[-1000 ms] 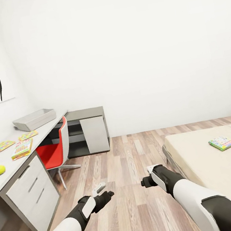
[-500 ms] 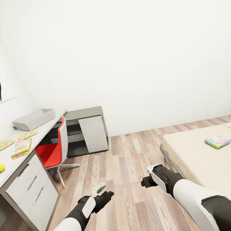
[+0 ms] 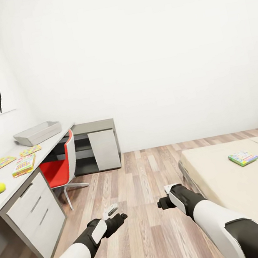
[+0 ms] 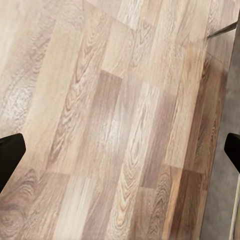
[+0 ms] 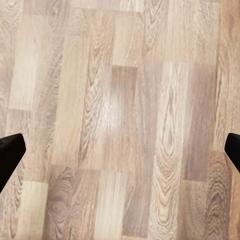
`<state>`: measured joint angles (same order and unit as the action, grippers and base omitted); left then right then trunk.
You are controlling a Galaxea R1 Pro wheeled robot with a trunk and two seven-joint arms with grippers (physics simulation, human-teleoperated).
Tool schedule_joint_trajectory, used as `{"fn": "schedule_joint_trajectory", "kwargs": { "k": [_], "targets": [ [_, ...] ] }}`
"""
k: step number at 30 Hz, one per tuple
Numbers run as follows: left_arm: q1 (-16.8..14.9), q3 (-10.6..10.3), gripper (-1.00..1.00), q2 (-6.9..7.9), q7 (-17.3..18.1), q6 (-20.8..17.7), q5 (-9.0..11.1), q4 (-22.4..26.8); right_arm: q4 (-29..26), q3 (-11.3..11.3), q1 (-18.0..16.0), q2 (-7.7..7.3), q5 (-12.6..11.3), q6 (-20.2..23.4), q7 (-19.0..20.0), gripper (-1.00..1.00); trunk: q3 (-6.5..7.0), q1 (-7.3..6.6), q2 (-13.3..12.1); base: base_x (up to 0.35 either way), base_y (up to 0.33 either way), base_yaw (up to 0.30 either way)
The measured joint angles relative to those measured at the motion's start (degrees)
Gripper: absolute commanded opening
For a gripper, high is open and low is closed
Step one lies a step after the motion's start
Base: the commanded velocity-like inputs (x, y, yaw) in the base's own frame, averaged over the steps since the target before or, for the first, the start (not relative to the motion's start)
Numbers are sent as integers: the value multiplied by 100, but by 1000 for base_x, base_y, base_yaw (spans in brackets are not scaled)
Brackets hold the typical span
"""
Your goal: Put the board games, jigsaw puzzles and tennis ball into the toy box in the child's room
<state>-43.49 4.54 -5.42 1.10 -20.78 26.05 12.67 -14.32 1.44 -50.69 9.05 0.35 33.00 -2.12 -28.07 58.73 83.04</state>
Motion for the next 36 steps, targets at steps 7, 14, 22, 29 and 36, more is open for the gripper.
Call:
{"fn": "schedule_joint_trajectory", "kwargs": {
  "k": [7,14,22,29,36],
  "targets": [
    [0,0,100,0,-3,1,0,0,0,0,0,0,2,0,-1,100,0,0,0,-1,-38,0],
    [0,0,100,3,-4,1,0,0,1,0,-1,1,3,-1,-3,100,0,0,0,0,-204,0],
    [0,0,100,8,-4,-2,1,0,1,0,-1,1,4,1,-3,100,0,0,0,0,-255,0],
    [0,0,100,9,-4,-2,1,0,1,0,-1,1,3,1,-3,100,0,0,0,0,-268,0],
    [0,0,100,5,-5,-3,1,0,1,0,-1,1,4,2,-3,100,0,0,0,0,-270,0]
  ]
}}
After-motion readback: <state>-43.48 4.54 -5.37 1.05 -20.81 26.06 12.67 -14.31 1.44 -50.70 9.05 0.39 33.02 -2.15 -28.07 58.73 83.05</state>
